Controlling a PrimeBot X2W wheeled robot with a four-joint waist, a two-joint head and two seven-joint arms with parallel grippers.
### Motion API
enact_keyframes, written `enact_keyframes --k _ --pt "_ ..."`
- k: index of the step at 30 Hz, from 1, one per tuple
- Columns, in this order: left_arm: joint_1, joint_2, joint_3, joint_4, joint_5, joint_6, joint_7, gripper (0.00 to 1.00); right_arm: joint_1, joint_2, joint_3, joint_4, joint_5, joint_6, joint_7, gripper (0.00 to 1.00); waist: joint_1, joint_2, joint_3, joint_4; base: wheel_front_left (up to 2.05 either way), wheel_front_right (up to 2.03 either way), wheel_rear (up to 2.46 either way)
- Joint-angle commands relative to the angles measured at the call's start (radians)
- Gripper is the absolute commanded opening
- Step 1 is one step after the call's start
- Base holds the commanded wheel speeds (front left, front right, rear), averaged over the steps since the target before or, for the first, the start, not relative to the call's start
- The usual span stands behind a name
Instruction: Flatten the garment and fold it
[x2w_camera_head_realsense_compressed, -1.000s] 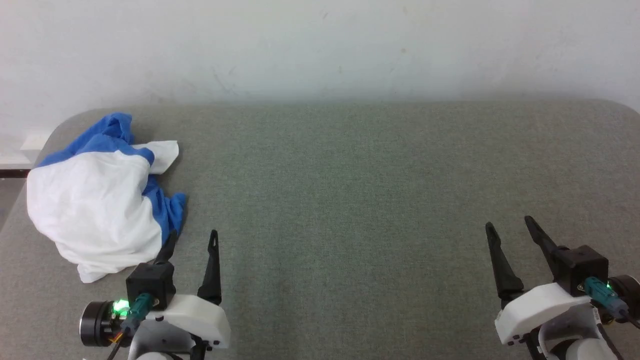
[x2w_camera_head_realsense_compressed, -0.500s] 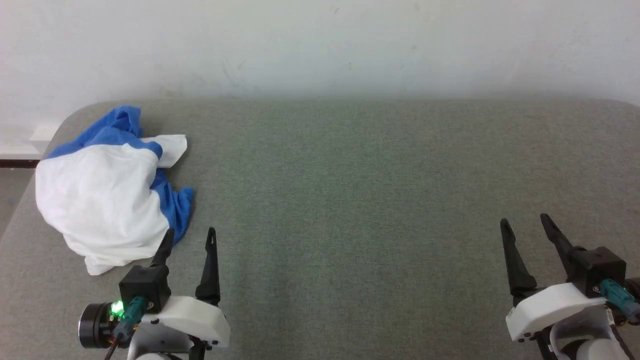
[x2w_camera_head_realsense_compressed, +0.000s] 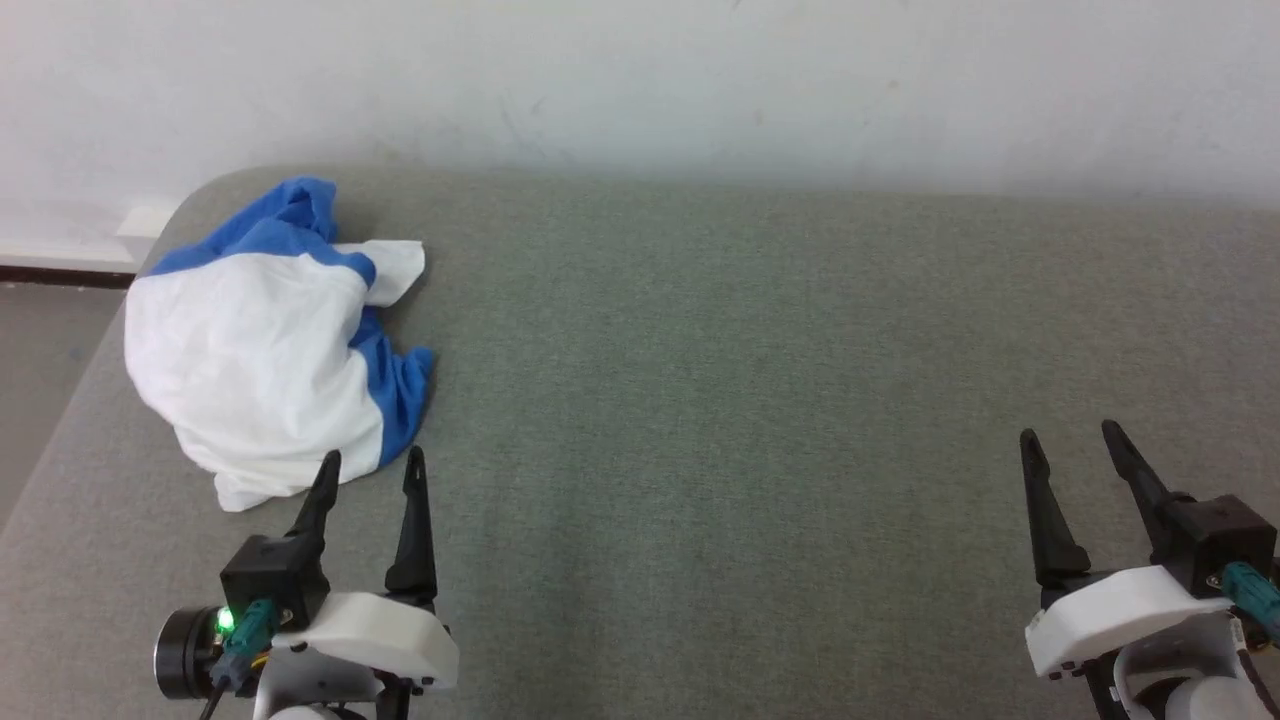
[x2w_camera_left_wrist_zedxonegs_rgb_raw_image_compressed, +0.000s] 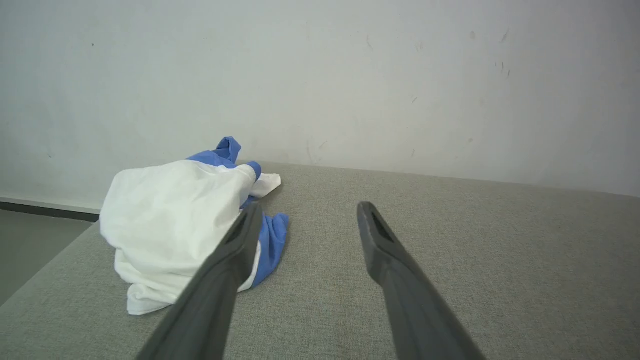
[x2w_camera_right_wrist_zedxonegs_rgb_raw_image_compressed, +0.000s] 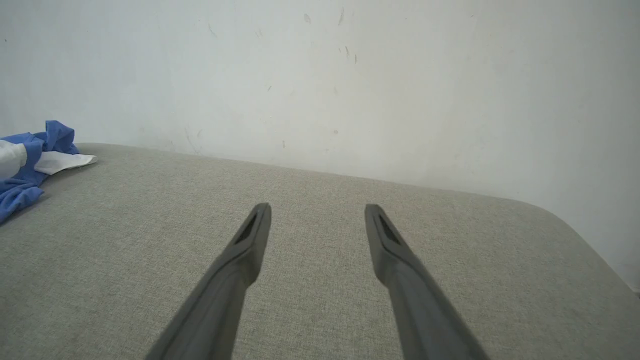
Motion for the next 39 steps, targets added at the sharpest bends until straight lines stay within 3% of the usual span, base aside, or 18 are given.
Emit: enact_keyframes --k 1,39 --pt "0.016 -0.002 -0.003 -0.008 -0.008 0.008 -0.01 1.0 -0.013 0.002 -0.007 -0.005 -0.006 -0.001 -0.012 1.0 0.0 0.0 0.006 0.017 0.0 0.0 0.0" --pt "0.053 -0.004 -0.032 -0.006 -0.113 0.044 -0.09 1.0 -0.026 0.003 0.035 0.035 -0.04 -0.001 -0.091 1.0 0.0 0.0 0.032 0.28 0.0 0.0 0.0"
